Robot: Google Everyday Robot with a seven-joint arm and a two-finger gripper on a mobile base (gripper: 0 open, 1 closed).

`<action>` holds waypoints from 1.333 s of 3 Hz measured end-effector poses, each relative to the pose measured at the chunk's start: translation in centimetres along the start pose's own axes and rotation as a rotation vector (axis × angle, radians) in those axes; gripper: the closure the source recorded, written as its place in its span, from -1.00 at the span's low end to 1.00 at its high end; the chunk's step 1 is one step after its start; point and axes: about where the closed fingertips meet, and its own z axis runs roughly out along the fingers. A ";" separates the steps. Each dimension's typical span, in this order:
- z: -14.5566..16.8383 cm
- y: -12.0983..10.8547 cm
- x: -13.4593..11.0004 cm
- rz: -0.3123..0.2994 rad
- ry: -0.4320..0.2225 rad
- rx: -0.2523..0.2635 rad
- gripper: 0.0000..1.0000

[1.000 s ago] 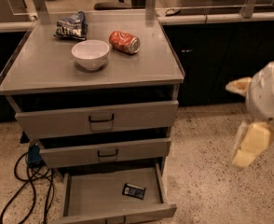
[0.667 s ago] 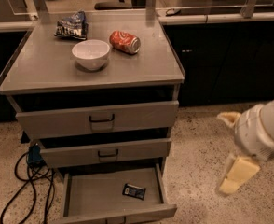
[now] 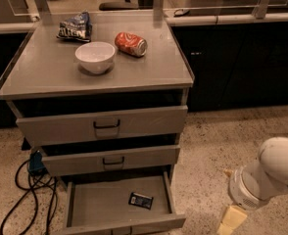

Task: Pick rxbar blueberry from bottom drawer and place on counter

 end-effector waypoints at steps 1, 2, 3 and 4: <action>4.6 -2.4 3.3 0.049 0.009 -0.037 -1.00; 5.3 -2.2 3.5 0.056 0.006 -0.053 -1.00; 6.3 -2.4 2.7 0.027 -0.044 -0.126 -1.00; 10.3 -1.2 -2.5 -0.132 -0.188 -0.325 -1.00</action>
Offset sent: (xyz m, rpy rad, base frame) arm 0.0102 -0.0209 -0.0472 0.0064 0.0465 -0.0303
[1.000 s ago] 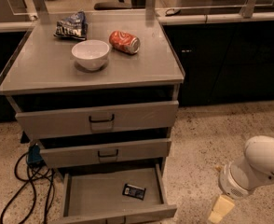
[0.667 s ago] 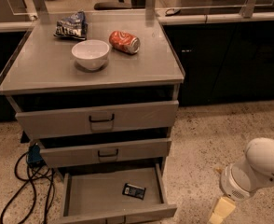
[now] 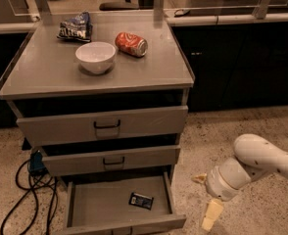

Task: Pick rxbar blueberry from bottom drawer and place on counter

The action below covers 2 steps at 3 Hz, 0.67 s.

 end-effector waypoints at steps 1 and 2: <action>3.1 1.4 -4.9 -0.245 -0.064 -0.085 -1.00; 3.5 1.7 -6.5 -0.302 -0.079 -0.093 -1.00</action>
Offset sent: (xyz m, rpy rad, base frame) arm -0.0050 0.0483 -0.0009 0.1124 -0.0418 0.1900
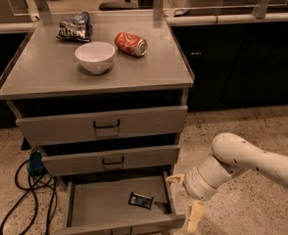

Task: Pick rxbar blueberry from bottom drawer and place on counter

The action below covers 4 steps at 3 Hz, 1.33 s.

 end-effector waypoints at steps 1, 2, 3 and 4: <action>0.0 0.0 0.0 0.000 0.000 0.000 -1.00; 0.4 -1.6 1.4 0.016 0.027 0.089 -1.00; 0.4 -0.6 4.1 0.056 0.155 0.225 -1.00; 0.0 2.6 6.4 0.085 0.291 0.356 -1.00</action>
Offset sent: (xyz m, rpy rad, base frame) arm 0.0603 -0.0294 -0.0485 -0.1091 -0.2651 -0.2480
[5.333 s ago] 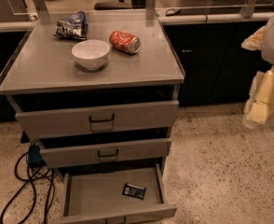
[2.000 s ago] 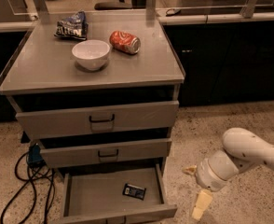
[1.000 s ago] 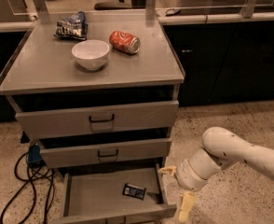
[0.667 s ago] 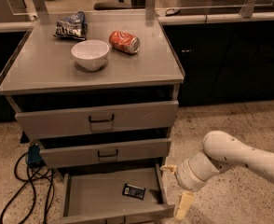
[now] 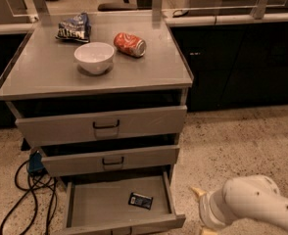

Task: Pick rxbar blueberry from bottom drawer and place on counter

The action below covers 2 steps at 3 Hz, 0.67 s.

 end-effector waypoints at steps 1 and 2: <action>0.8 1.0 1.0 0.001 0.041 0.067 -1.00; 1.2 -0.8 1.2 -0.008 0.020 0.079 -1.00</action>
Offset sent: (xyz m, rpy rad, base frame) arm 0.0397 -0.0132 -0.0131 -0.0051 -0.1195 0.0075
